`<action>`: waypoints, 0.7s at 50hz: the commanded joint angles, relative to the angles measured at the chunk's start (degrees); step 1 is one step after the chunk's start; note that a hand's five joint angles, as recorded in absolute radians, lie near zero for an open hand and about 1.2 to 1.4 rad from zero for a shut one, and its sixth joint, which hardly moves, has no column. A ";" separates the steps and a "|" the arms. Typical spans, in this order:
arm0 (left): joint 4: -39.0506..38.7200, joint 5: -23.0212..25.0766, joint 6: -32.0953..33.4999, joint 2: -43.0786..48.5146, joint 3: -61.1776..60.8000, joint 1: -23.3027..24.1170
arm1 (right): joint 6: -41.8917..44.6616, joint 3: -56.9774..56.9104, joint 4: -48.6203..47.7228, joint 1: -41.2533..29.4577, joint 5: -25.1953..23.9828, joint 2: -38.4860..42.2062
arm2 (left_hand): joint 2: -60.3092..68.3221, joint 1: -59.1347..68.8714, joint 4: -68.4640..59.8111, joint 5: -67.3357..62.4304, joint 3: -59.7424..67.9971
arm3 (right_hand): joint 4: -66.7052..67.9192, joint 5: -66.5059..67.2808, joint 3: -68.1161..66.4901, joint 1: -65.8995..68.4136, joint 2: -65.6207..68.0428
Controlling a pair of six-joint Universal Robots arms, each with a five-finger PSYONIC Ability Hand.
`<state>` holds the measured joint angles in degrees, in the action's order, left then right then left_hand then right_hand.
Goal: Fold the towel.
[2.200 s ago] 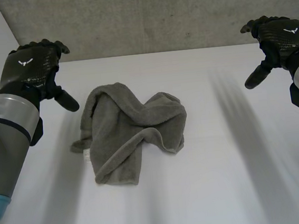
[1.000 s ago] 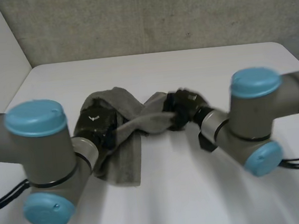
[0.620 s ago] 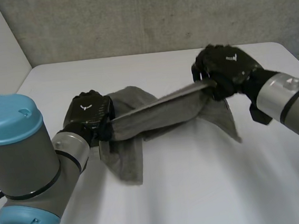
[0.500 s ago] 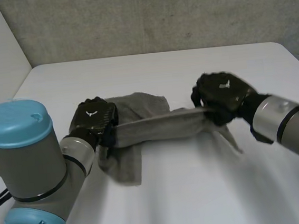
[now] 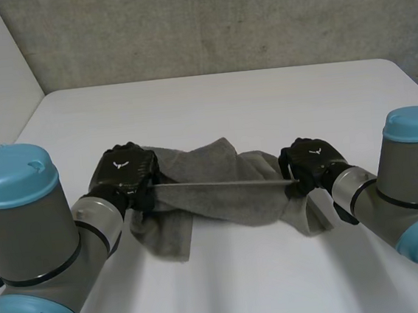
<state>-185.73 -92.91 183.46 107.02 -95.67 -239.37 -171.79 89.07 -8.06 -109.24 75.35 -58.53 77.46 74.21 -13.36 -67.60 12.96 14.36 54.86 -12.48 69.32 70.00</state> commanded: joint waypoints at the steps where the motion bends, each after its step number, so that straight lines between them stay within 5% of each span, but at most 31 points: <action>1: -0.33 -0.08 0.05 0.82 -0.66 0.13 | -3.64 -0.47 0.24 0.87 -5.02 -5.70 | 2.54 5.79 3.36 -2.40 -2.96 | -4.36 15.14 2.48 10.68 10.00; 6: -1.38 -0.17 0.14 1.44 -0.57 -0.49 | -4.17 0.05 0.50 5.88 -7.06 -11.70 | 2.54 5.79 3.36 -2.40 -2.96 | -4.36 15.14 2.48 10.68 10.00; 9: -3.14 -0.26 0.23 2.40 -0.57 -0.66 | -4.26 0.49 1.38 6.85 -7.76 -14.95 | -11.90 -8.65 3.36 12.04 -2.96 | -4.36 15.14 2.48 10.68 10.00; 11: -4.37 -0.87 0.23 4.94 -0.04 -0.31 | -4.26 0.67 2.17 6.94 -8.37 -16.18 | -33.18 -29.93 3.36 33.32 -2.96 | -4.36 15.14 2.48 10.68 10.00; 17: -4.64 -4.02 0.23 9.95 1.45 0.22 | -5.75 0.14 5.43 7.38 -10.75 -17.85 | -46.88 -43.63 3.36 47.01 -2.96 | -4.36 15.14 2.48 10.68 10.00; 35: -3.85 -5.35 -0.30 10.06 -2.14 2.24 | -5.75 -0.03 5.34 7.73 -11.54 -18.82 | -46.90 -43.65 3.36 47.03 -2.96 | -4.36 15.14 2.48 10.68 10.00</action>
<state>-190.18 -98.59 183.32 119.22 -95.29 -238.27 -177.88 89.12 -2.57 -101.73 64.07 -77.49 31.90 32.15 -13.36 -19.42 12.95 14.36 65.62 -12.48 76.09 76.70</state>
